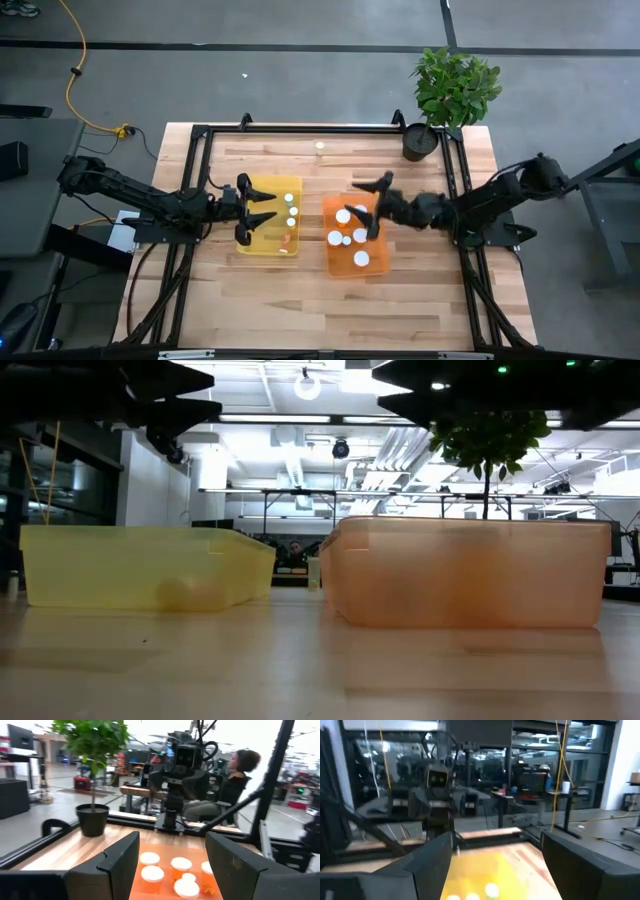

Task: Pick and place medicine bottles into bin by pill shape (circle, oval)
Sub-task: Put the orange bottle pill into the orange bin

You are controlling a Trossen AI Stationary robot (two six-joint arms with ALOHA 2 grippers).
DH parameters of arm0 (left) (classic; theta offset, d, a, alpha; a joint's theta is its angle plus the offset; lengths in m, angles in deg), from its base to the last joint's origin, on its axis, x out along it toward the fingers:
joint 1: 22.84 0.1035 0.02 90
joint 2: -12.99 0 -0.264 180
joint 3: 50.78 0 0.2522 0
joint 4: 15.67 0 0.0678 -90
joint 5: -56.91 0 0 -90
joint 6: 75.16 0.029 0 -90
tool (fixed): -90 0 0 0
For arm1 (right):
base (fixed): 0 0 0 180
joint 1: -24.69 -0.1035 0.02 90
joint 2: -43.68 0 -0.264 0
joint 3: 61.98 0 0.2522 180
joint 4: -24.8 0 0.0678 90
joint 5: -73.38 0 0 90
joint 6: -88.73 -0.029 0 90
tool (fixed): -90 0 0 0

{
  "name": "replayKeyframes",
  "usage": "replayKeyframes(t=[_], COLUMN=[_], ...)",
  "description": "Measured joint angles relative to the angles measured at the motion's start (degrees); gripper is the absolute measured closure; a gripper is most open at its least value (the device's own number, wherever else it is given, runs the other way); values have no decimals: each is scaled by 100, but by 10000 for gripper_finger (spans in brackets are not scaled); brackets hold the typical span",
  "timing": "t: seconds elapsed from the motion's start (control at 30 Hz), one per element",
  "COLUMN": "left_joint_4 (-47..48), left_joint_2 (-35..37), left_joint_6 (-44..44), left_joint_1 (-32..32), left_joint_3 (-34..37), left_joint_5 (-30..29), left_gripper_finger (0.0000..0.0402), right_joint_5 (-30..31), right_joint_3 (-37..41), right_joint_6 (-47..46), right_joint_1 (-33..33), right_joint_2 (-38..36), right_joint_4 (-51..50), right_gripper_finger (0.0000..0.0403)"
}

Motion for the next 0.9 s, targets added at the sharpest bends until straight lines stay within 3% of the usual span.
replayKeyframes(t=[0.17, 0.4, 0.9], left_joint_4=[-2, 36, 35], left_joint_2=[0, 2, 2], left_joint_6=[0, -9, -4], left_joint_1=[2, -7, -7], left_joint_3=[-52, -147, -147], left_joint_5=[-201, 143, 120], left_gripper_finger=[183, 183, 183], right_joint_5=[-762, -724, -724], right_joint_3=[-468, -778, -780], right_joint_6=[-244, -376, -381], right_joint_1=[414, 459, 459], right_joint_2=[3, 5, 7], right_joint_4=[-577, -1680, -1724], right_gripper_finger=[109, 109, 109])
